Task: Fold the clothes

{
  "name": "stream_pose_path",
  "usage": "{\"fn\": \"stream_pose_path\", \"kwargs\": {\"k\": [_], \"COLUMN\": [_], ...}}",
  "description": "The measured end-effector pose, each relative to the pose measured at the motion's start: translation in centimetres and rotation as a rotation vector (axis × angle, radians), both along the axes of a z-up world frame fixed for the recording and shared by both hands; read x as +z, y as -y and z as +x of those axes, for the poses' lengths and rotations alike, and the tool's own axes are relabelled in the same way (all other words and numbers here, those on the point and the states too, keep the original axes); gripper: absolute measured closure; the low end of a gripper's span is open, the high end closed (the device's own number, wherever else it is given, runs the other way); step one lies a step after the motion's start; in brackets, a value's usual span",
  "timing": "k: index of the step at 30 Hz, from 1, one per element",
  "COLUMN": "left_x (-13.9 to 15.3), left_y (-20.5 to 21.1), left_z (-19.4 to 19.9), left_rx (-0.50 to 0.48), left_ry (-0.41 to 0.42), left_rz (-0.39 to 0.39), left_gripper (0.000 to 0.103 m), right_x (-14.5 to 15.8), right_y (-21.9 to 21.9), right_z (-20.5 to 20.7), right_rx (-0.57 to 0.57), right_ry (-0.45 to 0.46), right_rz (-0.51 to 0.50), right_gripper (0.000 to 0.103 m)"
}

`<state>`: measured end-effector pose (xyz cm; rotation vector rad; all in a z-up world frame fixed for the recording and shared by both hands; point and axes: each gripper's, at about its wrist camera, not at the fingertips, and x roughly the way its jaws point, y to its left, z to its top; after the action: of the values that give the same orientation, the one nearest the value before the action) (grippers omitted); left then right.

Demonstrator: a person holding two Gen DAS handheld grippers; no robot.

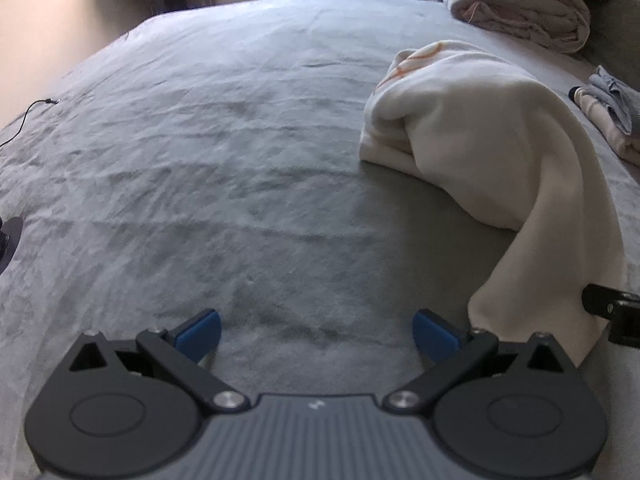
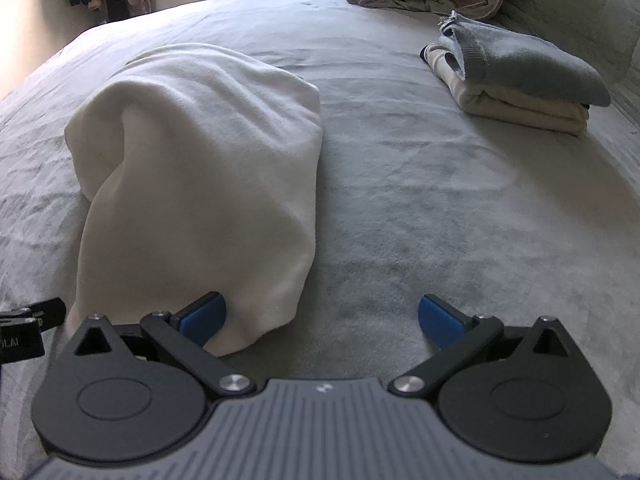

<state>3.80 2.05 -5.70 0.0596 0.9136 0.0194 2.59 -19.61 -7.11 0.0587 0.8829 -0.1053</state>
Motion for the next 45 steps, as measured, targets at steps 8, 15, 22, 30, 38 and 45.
{"fn": "stream_pose_path", "kwargs": {"k": [8, 15, 22, 30, 38, 45], "left_x": [0.8, 2.2, 2.9, 3.1, 3.4, 3.5], "left_y": [-0.5, -0.8, -0.1, 0.2, 1.3, 2.1], "left_z": [0.6, -0.3, -0.6, -0.6, -0.8, -0.9], "left_rx": [-0.009, -0.059, -0.058, -0.041, -0.065, -0.09], "left_ry": [-0.035, -0.002, 0.032, 0.039, 0.044, 0.051], "left_rz": [-0.048, -0.188, -0.22, -0.225, -0.256, -0.268], "left_gripper": [0.001, 0.001, 0.002, 0.002, 0.002, 0.003], "right_x": [0.8, 1.8, 1.8, 2.7, 3.8, 4.0], "right_y": [-0.1, -0.2, 0.1, 2.5, 3.5, 4.0], "right_z": [-0.2, -0.8, -0.3, -0.7, -2.2, -3.5], "right_rx": [0.019, 0.074, 0.038, -0.008, 0.018, 0.051], "right_ry": [0.012, 0.038, 0.039, 0.044, 0.071, 0.051], "right_rz": [0.029, 0.187, 0.228, 0.386, 0.415, 0.456], "right_gripper": [0.0, 0.023, 0.07, 0.089, 0.092, 0.092]}}
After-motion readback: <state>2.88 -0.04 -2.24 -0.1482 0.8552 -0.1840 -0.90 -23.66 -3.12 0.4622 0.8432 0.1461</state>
